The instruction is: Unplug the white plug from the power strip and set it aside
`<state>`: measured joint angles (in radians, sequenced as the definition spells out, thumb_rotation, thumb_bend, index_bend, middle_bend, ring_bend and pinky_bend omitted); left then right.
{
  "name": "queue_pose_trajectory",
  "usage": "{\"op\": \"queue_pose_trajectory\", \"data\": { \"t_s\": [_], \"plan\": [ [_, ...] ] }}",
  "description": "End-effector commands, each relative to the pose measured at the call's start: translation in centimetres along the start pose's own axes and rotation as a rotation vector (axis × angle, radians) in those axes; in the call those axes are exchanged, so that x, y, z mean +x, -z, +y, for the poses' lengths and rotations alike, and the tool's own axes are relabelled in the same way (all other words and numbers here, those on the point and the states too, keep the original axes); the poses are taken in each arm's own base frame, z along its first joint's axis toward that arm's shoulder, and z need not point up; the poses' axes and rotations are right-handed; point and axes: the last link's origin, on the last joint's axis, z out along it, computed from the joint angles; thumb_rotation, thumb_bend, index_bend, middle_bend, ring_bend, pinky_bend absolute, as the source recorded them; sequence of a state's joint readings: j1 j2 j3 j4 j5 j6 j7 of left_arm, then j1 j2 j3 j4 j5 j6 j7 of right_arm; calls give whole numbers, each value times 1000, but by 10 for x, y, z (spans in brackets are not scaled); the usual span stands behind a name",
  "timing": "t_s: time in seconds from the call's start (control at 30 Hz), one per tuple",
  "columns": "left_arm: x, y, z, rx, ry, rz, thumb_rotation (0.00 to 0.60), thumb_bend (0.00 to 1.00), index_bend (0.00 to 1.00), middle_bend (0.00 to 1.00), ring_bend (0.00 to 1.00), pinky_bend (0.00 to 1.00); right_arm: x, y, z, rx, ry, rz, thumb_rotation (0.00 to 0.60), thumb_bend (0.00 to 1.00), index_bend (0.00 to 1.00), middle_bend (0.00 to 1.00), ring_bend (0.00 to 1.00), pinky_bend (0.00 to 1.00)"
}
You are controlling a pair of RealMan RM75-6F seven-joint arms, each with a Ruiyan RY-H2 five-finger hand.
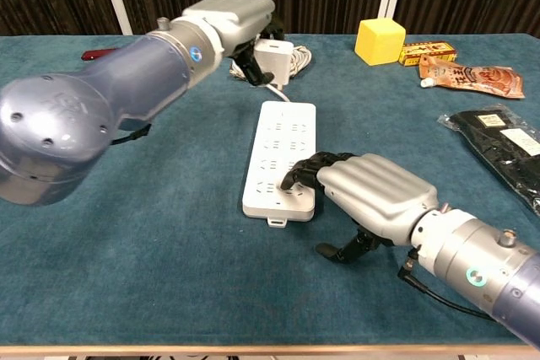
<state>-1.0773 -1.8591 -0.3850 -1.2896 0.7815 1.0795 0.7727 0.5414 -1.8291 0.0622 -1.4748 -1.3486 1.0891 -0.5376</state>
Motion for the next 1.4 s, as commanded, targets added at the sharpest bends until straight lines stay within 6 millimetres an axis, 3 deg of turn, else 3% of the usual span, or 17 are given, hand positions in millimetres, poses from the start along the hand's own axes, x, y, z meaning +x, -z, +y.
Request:
{"op": "queue_pose_trajectory", "data": {
  "t_s": [0.03,0.27,0.43,0.7,0.9,1.1,1.17,1.4],
  "plan": [
    [0,7,-13,13,-13,0,600,363,781,846,389,330,10,-1,-1,-2,7,38,600,393,215,178,104,163],
    [0,18,-36,41,-16,-10,600,363,780,846,389,330,30,-4,0,-9,18,102,600,394,215,178,104,163],
    [-5,24,-46,41,-53,-32,600,363,776,843,389,330,33,-1,0,-7,23,100,600,393,215,178,104,163],
    [-26,42,-78,59,-199,-105,600,355,734,811,388,325,38,1,0,-5,26,109,600,393,215,178,104,163],
    [-35,50,-96,98,-202,-142,600,220,604,685,366,298,39,2,1,-8,23,111,600,393,215,178,104,163],
    [-37,56,-106,117,-217,-167,600,171,546,629,348,265,40,4,2,-11,18,113,600,393,215,178,104,163],
    [-37,58,-109,126,-219,-170,600,139,499,579,320,238,40,5,1,-8,17,112,600,393,215,178,104,163],
    [-33,60,-115,159,-190,-151,600,32,158,214,126,133,43,8,3,-11,24,118,600,394,215,178,104,163]
  ]
}}
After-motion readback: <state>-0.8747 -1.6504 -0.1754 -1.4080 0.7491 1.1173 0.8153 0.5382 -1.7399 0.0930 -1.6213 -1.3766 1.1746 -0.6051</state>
